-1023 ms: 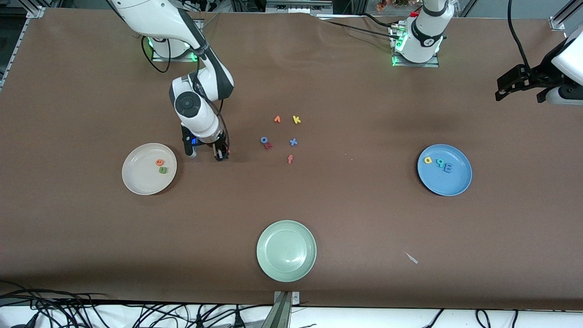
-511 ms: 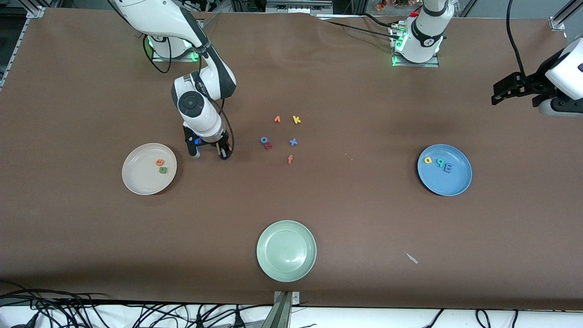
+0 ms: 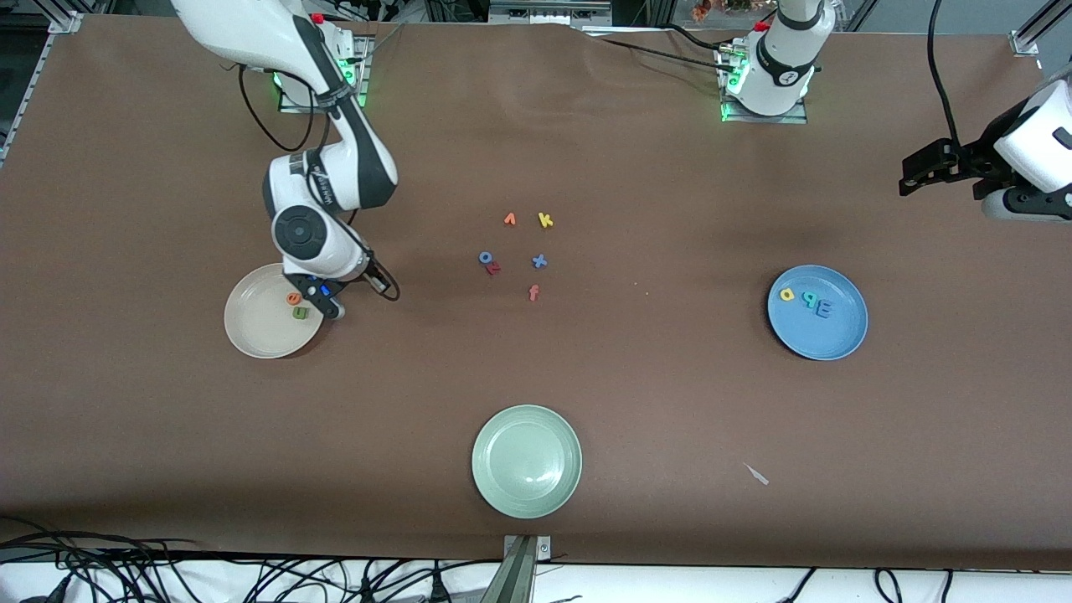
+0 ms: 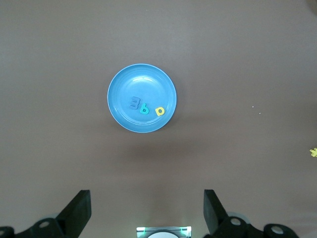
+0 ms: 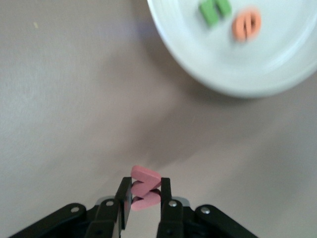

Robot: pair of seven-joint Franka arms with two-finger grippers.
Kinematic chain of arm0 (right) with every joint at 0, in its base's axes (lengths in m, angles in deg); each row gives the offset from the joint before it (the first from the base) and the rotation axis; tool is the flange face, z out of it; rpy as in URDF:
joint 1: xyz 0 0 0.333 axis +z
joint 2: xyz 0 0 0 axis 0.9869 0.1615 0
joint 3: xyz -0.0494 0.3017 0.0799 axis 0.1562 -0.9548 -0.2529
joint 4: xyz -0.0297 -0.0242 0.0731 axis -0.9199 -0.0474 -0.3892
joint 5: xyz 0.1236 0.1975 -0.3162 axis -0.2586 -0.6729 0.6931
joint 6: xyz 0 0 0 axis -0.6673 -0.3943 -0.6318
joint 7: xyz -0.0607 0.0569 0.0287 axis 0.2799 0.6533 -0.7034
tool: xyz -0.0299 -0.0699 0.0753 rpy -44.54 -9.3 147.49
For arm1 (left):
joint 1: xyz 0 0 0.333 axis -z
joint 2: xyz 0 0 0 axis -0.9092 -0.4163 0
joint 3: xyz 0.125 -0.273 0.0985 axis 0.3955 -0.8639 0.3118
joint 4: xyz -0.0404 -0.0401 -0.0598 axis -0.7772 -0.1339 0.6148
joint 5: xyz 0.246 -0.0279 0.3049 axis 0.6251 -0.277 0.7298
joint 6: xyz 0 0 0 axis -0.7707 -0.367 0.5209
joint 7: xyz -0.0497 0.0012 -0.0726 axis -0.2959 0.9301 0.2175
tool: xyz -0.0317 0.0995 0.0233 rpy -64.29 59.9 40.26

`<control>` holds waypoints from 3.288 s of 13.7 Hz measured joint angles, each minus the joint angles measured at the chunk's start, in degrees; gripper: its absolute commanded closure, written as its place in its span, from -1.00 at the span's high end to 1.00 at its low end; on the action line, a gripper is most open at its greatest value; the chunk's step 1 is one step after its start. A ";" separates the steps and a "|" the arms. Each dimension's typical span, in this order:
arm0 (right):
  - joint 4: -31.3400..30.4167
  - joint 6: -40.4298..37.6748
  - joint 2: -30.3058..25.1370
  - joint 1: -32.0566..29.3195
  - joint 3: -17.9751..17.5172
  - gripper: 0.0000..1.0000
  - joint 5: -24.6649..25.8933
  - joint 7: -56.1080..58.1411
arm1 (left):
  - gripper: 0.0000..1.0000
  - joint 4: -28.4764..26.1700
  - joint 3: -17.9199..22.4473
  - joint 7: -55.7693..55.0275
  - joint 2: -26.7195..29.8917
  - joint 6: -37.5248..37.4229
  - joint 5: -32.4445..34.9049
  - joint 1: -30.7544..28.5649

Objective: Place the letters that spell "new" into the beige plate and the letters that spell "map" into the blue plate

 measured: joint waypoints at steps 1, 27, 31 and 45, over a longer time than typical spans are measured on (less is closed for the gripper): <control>0.06 -1.02 -0.01 0.01 2.26 -1.00 0.00 6.47 | 1.00 0.00 0.00 0.00 -0.09 0.00 0.00 0.00; 34.38 -49.50 3.80 -3.24 10.35 1.00 -0.06 44.10 | 1.00 0.14 0.01 0.00 -0.13 -0.01 0.00 0.00; 34.39 -50.10 -1.78 -8.05 2.61 1.00 6.03 44.15 | 1.00 0.20 0.00 0.00 -0.13 -0.01 0.00 0.01; 26.65 -41.19 -21.97 -28.49 -9.70 1.00 7.97 41.56 | 1.00 0.31 0.00 0.00 -0.17 -0.02 0.00 0.00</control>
